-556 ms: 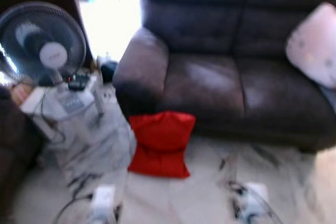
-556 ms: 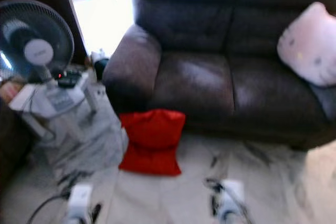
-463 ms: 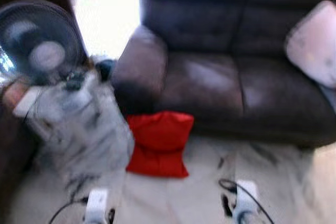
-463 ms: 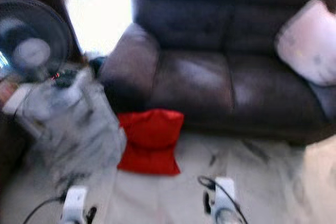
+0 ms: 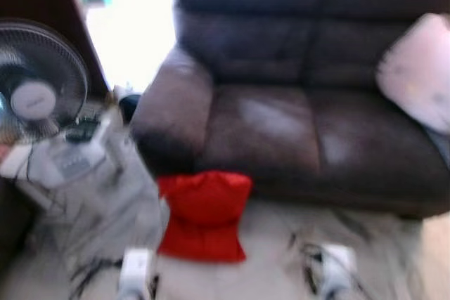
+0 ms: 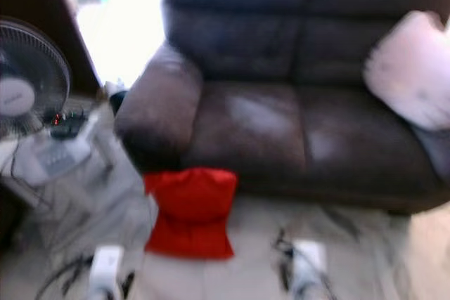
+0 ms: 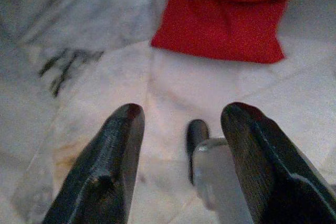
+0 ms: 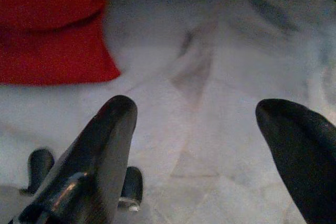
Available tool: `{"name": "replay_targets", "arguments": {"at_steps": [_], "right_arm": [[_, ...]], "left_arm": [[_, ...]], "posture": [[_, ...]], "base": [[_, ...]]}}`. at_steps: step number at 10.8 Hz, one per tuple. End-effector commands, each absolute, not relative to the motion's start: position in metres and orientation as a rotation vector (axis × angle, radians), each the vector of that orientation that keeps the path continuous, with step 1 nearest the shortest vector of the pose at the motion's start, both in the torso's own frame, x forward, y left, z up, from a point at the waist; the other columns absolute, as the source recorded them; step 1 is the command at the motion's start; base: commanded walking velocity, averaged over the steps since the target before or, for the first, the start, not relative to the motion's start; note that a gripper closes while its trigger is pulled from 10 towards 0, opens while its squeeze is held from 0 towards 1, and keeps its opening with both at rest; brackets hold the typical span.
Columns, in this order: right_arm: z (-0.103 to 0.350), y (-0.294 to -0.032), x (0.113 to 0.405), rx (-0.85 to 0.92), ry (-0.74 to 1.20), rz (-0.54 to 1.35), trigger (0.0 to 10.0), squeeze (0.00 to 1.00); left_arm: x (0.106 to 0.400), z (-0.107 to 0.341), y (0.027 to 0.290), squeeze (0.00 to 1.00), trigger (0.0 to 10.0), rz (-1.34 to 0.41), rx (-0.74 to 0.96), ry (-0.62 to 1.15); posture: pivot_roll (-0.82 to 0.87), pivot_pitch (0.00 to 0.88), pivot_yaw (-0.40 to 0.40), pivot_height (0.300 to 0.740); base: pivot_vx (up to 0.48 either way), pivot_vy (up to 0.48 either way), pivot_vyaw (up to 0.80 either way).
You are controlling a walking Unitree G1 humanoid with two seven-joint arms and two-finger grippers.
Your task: Move the pillow to the sofa from floor
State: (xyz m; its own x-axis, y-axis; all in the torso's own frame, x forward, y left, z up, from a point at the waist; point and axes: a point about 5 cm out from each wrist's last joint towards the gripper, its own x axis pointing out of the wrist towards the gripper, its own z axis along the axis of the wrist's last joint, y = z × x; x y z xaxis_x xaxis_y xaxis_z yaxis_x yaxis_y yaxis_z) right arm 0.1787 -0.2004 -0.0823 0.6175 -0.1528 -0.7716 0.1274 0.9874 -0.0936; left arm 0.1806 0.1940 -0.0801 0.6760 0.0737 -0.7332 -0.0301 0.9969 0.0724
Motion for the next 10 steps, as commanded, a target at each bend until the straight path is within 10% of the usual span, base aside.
{"name": "replay_targets", "arguments": {"at_steps": [1, 10], "right_arm": [[-0.0828, -0.2069, 0.1754, -0.038, 0.901, -0.174, 10.0, 0.0], [-0.0823, -0.208, 0.1755, -0.029, 0.89, -0.184, 10.0, 0.0]], "left_arm": [[0.1779, -0.0823, 0.19, 0.0, 10.0, 0.049, 0.051, 0.843], [0.1785, -0.082, 0.1886, 0.0, 10.0, 0.039, 0.048, 0.837]], "posture": [[0.04, 0.034, -0.039, 0.74], [0.04, 0.038, -0.042, 0.74]], "base": [[0.371, 0.0, 0.8], [0.165, 0.0, 0.0]]}}
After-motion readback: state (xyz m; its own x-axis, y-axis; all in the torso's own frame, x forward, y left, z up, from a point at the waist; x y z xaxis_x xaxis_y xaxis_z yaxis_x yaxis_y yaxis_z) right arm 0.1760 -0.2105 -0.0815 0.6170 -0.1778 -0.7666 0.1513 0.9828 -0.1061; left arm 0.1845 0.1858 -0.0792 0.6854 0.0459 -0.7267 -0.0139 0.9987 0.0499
